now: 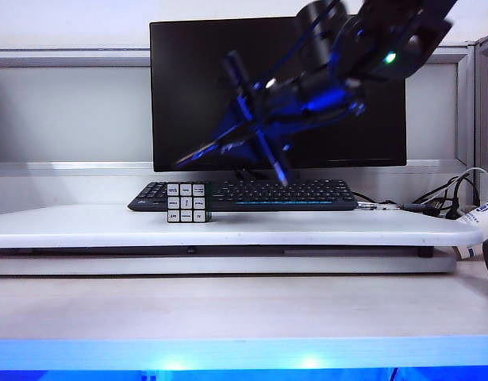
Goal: Put the phone on top of the Rubik's Cube.
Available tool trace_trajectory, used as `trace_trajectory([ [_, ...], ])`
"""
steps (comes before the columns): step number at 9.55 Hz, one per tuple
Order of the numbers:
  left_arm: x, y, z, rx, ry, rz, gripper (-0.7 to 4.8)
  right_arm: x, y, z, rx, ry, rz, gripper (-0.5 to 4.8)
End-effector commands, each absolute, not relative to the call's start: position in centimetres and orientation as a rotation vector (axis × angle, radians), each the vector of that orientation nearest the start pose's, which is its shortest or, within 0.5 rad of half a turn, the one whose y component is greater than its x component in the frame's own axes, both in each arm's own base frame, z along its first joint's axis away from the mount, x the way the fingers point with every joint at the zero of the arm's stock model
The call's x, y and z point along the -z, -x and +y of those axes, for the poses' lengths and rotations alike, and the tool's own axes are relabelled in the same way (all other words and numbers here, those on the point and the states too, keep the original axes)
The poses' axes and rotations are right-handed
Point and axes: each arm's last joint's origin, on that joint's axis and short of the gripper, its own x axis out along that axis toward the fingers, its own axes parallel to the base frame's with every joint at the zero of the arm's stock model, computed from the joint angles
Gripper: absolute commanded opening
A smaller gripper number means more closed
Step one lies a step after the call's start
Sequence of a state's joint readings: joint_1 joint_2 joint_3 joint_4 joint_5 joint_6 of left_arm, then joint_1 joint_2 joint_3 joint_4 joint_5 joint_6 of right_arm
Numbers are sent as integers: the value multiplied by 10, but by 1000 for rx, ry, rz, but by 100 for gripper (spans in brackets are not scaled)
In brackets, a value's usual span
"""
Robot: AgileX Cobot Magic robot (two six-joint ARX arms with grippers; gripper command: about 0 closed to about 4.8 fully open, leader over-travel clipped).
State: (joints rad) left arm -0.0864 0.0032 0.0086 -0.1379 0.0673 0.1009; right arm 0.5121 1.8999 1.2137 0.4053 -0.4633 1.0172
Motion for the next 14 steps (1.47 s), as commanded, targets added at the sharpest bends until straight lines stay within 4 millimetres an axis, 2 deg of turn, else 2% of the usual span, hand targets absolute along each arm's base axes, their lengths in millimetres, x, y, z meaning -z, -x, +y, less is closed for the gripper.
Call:
trace_trajectory([
  [1, -154, -96, -10, 158, -105, 112, -6, -220, -365, 229, -781, -952, 710, -7],
  [4, -154, -96, -10, 159, -105, 113, -6, -206, -371, 232, -761, -996, 712, -7],
  [8, -154, -96, -10, 159, -105, 113, -6, -201, -373, 231, -731, -999, 704, -7],
  [11, -154, -96, -10, 159, -105, 113, -6, -179, -380, 236, -738, -1109, 732, -7],
  [14, -154, -96, -10, 158, -105, 113, -6, -175, -380, 237, -737, -1113, 748, -7],
])
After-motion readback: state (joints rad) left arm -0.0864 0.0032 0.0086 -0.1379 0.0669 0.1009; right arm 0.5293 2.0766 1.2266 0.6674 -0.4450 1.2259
